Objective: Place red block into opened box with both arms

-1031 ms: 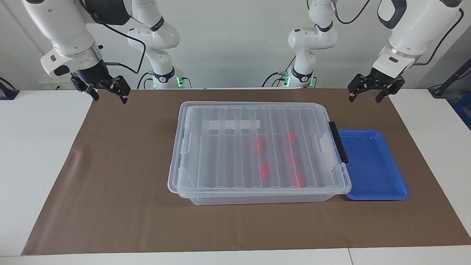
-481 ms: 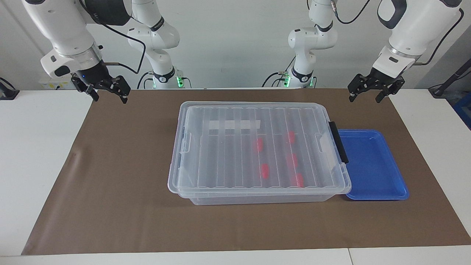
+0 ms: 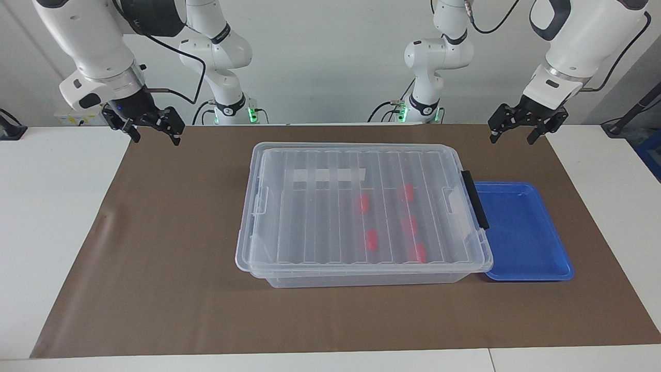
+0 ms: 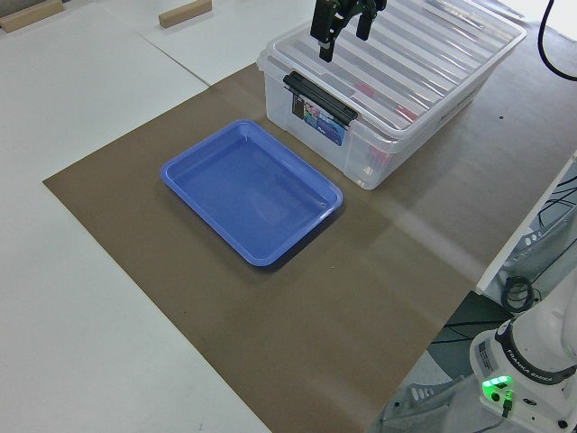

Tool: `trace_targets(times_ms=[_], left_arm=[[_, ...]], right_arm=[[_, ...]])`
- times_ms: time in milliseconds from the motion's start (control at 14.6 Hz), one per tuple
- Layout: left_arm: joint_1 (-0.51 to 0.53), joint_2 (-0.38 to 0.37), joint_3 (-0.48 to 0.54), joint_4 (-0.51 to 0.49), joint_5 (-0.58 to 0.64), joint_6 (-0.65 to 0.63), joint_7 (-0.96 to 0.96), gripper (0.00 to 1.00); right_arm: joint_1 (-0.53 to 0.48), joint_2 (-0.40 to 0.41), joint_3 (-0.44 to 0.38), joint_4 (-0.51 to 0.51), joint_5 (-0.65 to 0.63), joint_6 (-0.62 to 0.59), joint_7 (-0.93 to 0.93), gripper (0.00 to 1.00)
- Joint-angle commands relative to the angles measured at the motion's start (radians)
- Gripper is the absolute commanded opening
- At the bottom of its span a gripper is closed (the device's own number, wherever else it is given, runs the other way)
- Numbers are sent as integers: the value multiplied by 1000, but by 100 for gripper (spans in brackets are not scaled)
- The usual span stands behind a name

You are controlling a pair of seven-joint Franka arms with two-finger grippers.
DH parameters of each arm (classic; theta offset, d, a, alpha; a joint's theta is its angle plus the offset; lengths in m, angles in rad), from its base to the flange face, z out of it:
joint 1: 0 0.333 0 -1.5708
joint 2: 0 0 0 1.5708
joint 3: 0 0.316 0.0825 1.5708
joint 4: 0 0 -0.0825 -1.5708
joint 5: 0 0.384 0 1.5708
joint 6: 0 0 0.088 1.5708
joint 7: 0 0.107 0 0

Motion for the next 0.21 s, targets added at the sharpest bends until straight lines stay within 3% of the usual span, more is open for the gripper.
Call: trace_targets(times_ms=[0,137], left_arm=[[1,-12,1,-4,-15,12,8,100],[1,-13,1,-4,-15,12,8,100]], right_arm=[[-13,-7,10,-9,10,-7,-17,100],[-13,-7,10,-9,8,-7,-18,100]])
